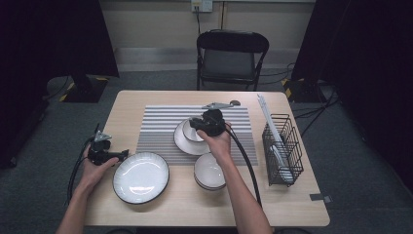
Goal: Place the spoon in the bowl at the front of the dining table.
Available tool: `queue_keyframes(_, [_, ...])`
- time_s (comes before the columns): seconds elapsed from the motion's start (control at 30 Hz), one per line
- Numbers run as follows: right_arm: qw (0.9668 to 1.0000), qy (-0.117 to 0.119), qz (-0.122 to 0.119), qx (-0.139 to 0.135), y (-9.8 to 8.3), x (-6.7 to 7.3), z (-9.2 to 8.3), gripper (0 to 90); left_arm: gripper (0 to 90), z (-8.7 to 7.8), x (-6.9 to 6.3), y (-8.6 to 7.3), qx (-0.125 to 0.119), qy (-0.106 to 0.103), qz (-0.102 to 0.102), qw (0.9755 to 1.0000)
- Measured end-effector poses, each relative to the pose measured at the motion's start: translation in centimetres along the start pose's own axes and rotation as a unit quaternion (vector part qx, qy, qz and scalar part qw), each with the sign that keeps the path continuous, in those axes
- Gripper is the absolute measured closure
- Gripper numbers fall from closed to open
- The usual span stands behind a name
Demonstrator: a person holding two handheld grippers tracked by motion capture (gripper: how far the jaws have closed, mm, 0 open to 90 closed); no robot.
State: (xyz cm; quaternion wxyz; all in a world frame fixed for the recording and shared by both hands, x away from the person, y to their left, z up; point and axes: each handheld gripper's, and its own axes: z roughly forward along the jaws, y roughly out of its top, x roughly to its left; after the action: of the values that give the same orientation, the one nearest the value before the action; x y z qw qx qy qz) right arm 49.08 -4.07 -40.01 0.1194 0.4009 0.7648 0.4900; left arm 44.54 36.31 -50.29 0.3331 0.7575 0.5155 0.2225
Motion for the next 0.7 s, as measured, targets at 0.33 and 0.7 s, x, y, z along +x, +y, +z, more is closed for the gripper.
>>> queue_keyframes(0.33, [1.0,0.003,-0.007,0.006,-0.07,0.4,0.36,77.2,11.1,-0.01,0.0,0.0,0.0,0.0,0.0,1.0])
queue_keyframes(0.7, [0.9998,0.004,-0.015,0.008,-0.75,0.6,-0.02,74.8,11.1,-0.01,0.0,0.0,0.0,0.0,0.0,1.0])
